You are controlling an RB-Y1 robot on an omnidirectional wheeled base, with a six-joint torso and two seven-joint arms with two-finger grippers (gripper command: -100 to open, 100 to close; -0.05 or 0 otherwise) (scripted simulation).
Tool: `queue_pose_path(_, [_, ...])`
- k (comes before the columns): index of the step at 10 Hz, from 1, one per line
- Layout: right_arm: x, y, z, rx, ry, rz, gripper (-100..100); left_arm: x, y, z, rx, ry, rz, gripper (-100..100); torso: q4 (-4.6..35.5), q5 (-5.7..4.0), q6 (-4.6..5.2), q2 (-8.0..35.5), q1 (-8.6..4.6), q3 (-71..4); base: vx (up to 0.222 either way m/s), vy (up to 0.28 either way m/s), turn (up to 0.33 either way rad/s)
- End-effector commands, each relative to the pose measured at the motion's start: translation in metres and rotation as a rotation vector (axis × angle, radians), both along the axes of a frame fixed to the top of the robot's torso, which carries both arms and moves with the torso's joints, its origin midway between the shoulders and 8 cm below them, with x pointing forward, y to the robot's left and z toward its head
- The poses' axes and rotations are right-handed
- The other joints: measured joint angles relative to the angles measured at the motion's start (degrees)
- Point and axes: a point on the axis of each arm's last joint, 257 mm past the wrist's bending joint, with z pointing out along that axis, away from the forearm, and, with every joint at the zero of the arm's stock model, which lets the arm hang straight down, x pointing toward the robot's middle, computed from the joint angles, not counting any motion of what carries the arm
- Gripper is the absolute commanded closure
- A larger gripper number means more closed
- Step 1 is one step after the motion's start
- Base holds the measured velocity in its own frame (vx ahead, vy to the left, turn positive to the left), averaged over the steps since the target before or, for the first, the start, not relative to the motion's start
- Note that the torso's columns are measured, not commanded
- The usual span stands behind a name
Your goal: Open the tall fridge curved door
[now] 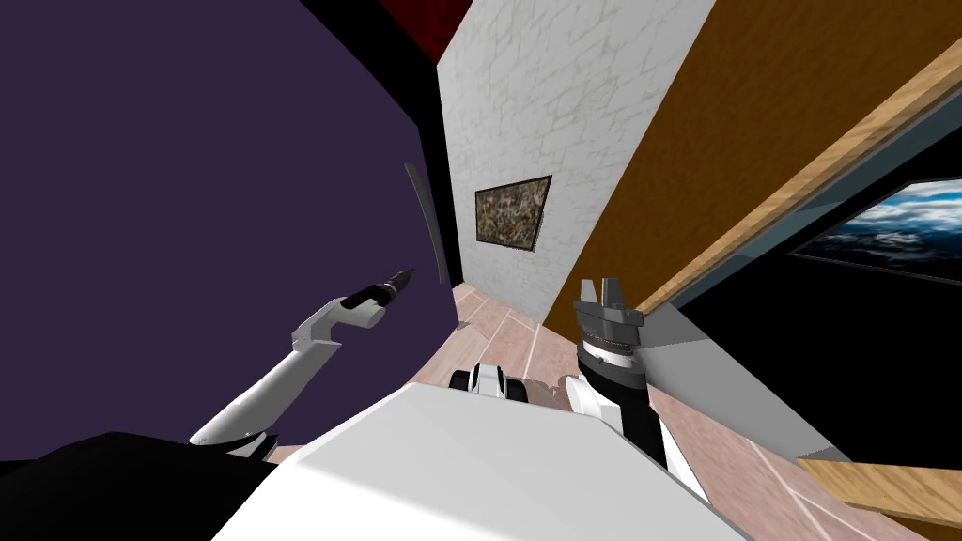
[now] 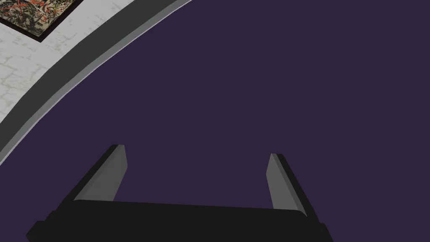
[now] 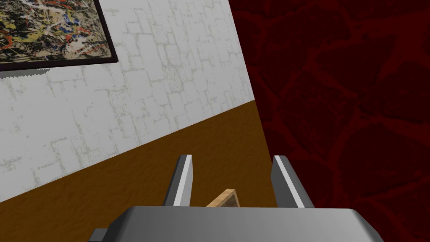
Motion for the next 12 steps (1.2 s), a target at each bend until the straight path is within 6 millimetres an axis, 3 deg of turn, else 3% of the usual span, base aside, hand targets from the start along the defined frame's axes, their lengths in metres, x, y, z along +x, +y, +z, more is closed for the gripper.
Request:
queue_pose_path(1, [0.000,0.000,0.000,0.000,0.000,0.000,0,0.004,0.029,0.013,0.028,0.049,0.048,-100,0.00,0.01,-0.05,0.02,0.01,0.02,0.037,0.008,-0.168])
queue_pose_path(2, [0.000,0.000,0.000,0.000,0.000,0.000,0,0.002,0.034,0.009,0.038,0.079,0.063,-100,0.00,0.01,0.00,0.01,0.02,0.01,0.032,0.009,-0.095])
queue_pose_path(3, [0.000,0.000,0.000,0.000,0.000,0.000,0,0.005,0.049,0.022,0.050,0.089,0.088,-100,0.01,0.02,-0.05,0.05,0.02,0.03,0.029,0.000,-0.159])
queue_pose_path(4, [0.000,0.000,0.000,0.000,0.000,0.000,0,0.003,0.053,0.020,0.060,0.112,0.099,-100,0.02,0.00,0.00,0.06,-0.01,0.03,0.022,0.004,-0.090])
queue_pose_path(5, [0.000,0.000,0.000,0.000,0.000,0.000,0,0.007,0.068,0.038,0.080,0.114,0.122,-100,0.02,0.02,-0.05,0.08,0.01,0.06,0.009,-0.016,-0.154])
queue_pose_path(6, [0.000,0.000,0.000,0.000,0.000,0.000,0,0.004,0.071,0.034,0.082,0.138,0.135,-100,0.13,-0.15,0.17,-0.11,0.11,-0.10,-0.010,-0.024,-0.087])
queue_pose_path(7, [0.000,0.000,0.000,0.000,0.000,0.000,0,0.006,0.085,0.050,0.092,0.142,0.162,-100,0.18,-0.27,0.14,-0.28,0.18,-0.24,-0.003,-0.027,-0.144])
queue_pose_path(9, [0.000,0.000,0.000,0.000,0.000,0.000,0,0.004,0.089,0.050,0.103,0.160,0.173,-100,0.33,-0.58,0.29,-0.60,0.28,-0.50,-0.001,-0.010,-0.053])
queue_pose_path(10, [0.000,0.000,0.000,0.000,0.000,0.000,0,0.002,0.104,0.060,0.101,0.179,0.208,-100,0.36,-0.60,0.20,-0.56,0.27,-0.47,0.003,-0.022,-0.102])
queue_pose_path(12, [0.000,0.000,0.000,0.000,0.000,0.000,0,0.002,0.105,0.068,0.123,0.177,0.210,-100,0.55,-0.88,0.42,-0.79,0.56,-0.69,-0.008,-0.022,-0.064])
